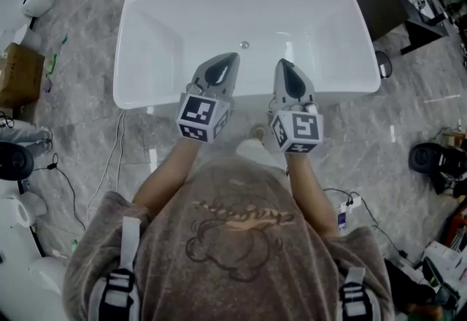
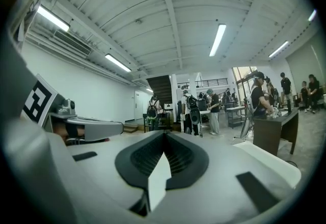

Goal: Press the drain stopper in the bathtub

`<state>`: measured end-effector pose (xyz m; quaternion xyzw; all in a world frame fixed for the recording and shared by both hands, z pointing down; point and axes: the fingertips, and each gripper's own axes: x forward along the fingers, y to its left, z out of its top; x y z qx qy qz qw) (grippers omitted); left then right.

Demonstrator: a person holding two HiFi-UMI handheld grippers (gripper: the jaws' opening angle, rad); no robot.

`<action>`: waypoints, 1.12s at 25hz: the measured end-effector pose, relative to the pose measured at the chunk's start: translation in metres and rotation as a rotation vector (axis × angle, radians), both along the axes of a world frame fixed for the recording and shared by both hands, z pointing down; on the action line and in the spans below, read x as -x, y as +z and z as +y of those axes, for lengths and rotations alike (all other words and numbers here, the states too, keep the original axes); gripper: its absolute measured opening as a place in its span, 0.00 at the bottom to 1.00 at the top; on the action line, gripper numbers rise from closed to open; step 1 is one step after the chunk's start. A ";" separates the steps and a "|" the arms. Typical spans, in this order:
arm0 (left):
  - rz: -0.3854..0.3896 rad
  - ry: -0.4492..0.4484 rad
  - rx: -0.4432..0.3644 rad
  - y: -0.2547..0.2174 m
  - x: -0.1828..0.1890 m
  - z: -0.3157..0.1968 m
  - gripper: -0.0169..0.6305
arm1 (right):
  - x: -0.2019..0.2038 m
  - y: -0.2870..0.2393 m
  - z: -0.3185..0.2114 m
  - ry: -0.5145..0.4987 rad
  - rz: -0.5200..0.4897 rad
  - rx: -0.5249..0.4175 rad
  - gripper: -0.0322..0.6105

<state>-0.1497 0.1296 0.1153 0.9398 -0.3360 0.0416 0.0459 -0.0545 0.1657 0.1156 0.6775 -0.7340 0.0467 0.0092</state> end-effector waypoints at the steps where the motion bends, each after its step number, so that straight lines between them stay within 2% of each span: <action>1: 0.000 -0.007 -0.001 -0.001 -0.008 -0.007 0.03 | -0.006 0.000 -0.008 -0.013 -0.001 0.003 0.05; 12: -0.017 -0.082 0.008 0.003 -0.080 -0.061 0.03 | -0.079 0.007 -0.065 -0.107 -0.018 0.022 0.05; 19: -0.029 -0.110 0.001 0.005 -0.100 -0.088 0.03 | -0.103 0.014 -0.095 -0.134 -0.028 0.028 0.05; 28: -0.049 -0.098 0.016 0.015 -0.120 -0.123 0.03 | -0.125 0.019 -0.128 -0.108 -0.049 0.026 0.05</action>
